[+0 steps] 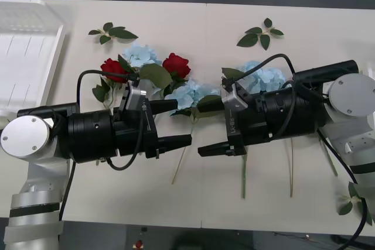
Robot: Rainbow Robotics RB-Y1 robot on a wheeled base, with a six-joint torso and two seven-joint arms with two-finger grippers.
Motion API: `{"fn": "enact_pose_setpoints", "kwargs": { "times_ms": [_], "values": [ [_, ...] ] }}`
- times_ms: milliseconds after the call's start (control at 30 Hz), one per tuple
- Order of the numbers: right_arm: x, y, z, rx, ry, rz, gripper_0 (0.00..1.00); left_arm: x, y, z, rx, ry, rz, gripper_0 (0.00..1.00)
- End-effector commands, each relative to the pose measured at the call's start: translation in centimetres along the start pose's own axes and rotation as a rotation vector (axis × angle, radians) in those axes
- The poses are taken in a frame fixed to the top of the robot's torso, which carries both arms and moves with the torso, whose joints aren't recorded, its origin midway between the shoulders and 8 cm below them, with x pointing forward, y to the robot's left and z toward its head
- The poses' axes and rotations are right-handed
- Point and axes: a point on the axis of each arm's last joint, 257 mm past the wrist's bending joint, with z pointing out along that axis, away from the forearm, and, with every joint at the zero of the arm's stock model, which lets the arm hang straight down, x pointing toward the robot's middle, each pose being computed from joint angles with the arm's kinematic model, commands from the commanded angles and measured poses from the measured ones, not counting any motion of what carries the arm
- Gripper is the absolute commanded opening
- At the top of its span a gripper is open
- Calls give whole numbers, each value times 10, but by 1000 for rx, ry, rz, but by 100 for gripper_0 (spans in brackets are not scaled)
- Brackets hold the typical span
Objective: Put the red flowers into the right box and the blue flowers into the left box
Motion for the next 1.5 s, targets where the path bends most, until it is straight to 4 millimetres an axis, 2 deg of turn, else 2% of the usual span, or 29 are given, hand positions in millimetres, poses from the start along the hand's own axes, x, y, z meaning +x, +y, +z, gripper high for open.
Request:
{"fn": "enact_pose_setpoints", "kwargs": {
  "times_ms": [33, 267, 300, 333, 467, 500, 567, 633, 800, 900, 1033, 1067, 1100, 1133, 1200, 1267, 1300, 1367, 1500],
  "values": [
    [-12, 2, -3, 0, -4, -32, 100, -10, 2, -6, -4, 0, 71, 100],
    [-12, 2, -3, 0, -4, -32, 100, -10, 2, -6, -4, 0, 71, 100],
    [1, 7, -2, 1, -5, 12, 100, -10, 2, -6, -4, 0, 71, 100],
    [2, 8, -2, 1, -5, 15, 100, -10, 2, -6, -4, 0, 71, 100],
    [-13, -1, -22, 43, 13, -64, 100, -10, 2, -6, -4, 0, 71, 100],
    [-17, -1, -27, 47, 22, -88, 100, 7, 2, -15, -18, 1, 14, 100],
    [-25, 2, -36, 50, 32, -129, 100, -4, 4, -24, -22, -40, 13, 100],
    [-33, 7, -47, 48, 42, -135, 100, -24, 14, -41, -41, -90, 28, 100],
    [-41, 10, -67, 68, 63, 58, 100, -29, 36, -78, -92, -40, 82, 100],
    [-37, 10, -83, 96, 85, 234, 100, -33, 52, -110, -137, 15, 124, 100],
    [-19, 3, -115, 186, 121, 544, 100, -39, 79, -153, -238, 111, 58, 100],
    [-19, 3, -115, 186, 121, 544, 100, -39, 79, -153, -238, 111, 58, 100],
    [-3, -6, -133, 268, 146, 652, 100, -39, 90, -171, -290, 163, 20, 100],
    [1, -8, -138, 291, 149, 676, 100, -38, 94, -176, -305, 176, 7, 100],
    [18, -23, -161, 399, 170, 755, 100, -35, 108, -191, -369, 230, -50, 100],
    [28, -31, -175, 466, 181, 802, 100, -32, 117, -199, -410, 264, -85, 100],
    [41, -39, -189, 532, 211, 840, 100, -30, 128, -206, -456, 293, -112, 100],
    [58, -48, -204, 607, 249, 881, 100, -26, 138, -211, -507, 326, -160, 100],
    [86, -74, -236, 762, 276, 942, 100, -13, 155, -213, -597, 392, -251, 100]
  ]
}}
